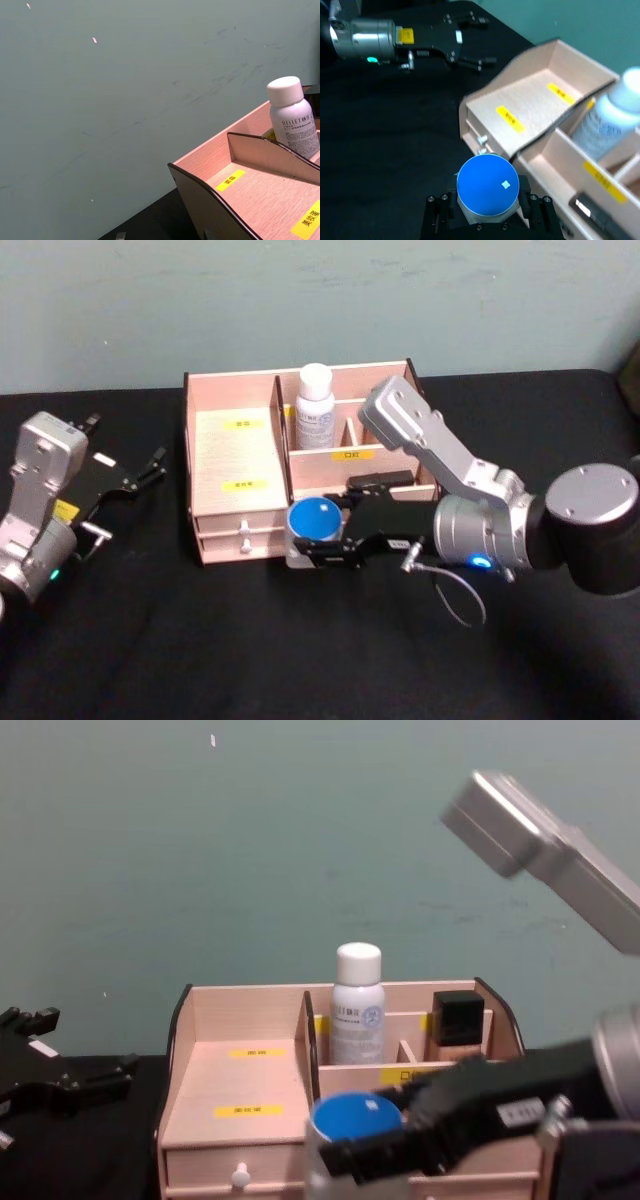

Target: Pick up the facial cleanser and watermelon frost from the table and place them into the tiered storage box.

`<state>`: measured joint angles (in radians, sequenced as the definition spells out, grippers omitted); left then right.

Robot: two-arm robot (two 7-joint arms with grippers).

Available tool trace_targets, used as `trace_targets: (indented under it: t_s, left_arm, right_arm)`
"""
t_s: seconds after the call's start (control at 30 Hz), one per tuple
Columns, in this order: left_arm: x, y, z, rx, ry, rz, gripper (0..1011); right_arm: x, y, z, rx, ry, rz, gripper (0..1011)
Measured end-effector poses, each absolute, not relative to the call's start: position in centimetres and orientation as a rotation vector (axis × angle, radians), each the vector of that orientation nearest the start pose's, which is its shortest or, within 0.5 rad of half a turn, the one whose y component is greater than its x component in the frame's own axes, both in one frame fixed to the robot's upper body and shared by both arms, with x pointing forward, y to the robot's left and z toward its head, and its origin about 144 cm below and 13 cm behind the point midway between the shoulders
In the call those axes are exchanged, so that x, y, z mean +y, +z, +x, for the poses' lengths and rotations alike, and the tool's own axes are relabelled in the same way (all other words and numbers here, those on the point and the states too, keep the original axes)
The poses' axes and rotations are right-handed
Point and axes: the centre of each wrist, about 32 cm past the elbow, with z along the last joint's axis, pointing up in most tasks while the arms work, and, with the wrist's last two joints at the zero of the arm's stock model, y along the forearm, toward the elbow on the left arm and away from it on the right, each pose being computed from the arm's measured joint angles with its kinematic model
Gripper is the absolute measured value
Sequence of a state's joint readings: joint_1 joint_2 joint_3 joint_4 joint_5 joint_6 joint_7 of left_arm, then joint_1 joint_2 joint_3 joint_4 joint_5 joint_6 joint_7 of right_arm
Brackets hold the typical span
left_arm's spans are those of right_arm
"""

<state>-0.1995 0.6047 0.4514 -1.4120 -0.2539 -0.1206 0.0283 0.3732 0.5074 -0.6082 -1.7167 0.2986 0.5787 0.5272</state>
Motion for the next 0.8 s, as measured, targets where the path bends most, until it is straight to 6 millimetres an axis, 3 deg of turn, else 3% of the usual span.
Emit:
trace_targets:
  t_s: [0.3,0.8]
  left_arm:
    - [31.0,114.0,48.9,-0.285,1.248,0.304,1010]
    - [31.0,114.0,48.9,-0.285,1.248,0.304,1010]
  right_arm:
    - [-17.0,125.9,51.6,-0.001,-0.511,-0.503,728]
    - [-15.1,126.0,54.1,-0.014,-0.498,-0.481,728]
